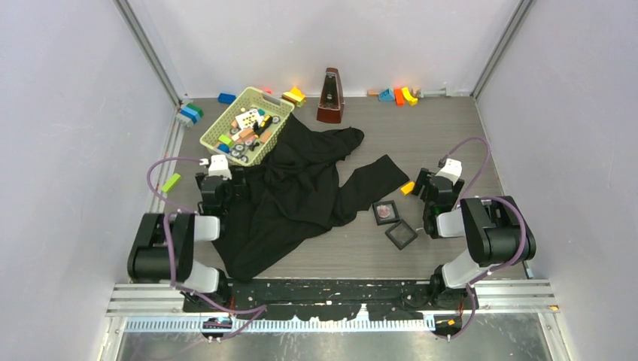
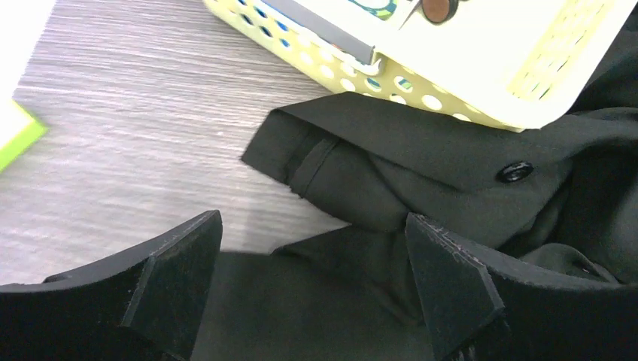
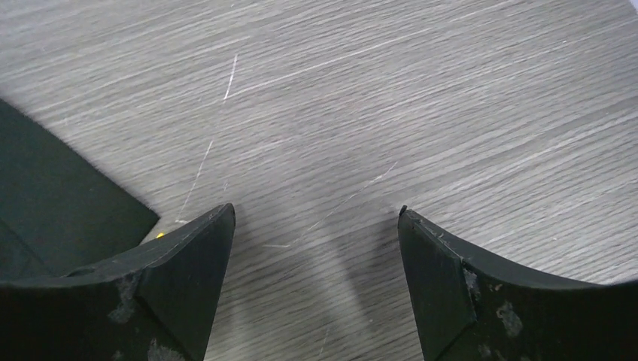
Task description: Remove the brooch from the garment
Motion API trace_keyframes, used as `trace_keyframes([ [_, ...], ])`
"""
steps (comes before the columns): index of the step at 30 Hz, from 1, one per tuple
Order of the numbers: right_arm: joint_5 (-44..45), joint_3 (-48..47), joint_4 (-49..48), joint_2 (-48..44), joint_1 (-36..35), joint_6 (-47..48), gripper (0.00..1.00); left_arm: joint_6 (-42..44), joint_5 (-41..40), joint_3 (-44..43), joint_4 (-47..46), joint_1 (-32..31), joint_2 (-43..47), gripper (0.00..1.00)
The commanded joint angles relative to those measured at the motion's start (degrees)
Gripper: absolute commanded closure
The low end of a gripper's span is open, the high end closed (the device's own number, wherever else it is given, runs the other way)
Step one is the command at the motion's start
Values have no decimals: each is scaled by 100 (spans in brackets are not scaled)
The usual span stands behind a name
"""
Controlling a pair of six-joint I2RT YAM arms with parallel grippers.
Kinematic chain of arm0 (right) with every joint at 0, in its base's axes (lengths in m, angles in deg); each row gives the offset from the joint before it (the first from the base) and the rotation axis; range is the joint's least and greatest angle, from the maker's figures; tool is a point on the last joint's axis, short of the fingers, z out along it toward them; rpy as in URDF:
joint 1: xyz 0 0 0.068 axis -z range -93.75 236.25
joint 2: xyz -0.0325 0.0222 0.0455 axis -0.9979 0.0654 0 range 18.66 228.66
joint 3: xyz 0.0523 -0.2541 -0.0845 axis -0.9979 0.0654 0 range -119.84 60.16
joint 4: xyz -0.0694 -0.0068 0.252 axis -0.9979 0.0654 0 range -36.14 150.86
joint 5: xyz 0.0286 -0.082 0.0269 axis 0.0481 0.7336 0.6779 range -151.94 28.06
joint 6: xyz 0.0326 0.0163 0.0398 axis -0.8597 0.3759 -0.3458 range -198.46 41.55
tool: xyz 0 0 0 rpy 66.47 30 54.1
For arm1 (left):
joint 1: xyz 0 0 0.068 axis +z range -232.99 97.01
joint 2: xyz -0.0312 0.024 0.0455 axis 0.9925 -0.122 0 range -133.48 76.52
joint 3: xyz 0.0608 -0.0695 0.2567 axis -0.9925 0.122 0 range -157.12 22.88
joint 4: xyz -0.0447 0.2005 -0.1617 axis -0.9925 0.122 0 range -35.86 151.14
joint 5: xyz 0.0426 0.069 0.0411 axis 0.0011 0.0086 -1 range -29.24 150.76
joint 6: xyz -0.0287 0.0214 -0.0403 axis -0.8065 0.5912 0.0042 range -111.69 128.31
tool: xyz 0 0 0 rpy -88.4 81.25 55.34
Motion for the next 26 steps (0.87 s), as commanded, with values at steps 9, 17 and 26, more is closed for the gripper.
trace_keyframes([
  [9, -16, -329, -679, 17, 215, -185, 5, 154, 1480, -383, -1168, 195, -897, 0],
  [17, -10, -326, -687, 9, 215, -175, 1, 206, 1601, -403, -1170, 195, -906, 0],
  [26, -17, -327, -687, 12, 215, -166, 0, 216, 1613, -402, -1153, 195, -904, 0],
])
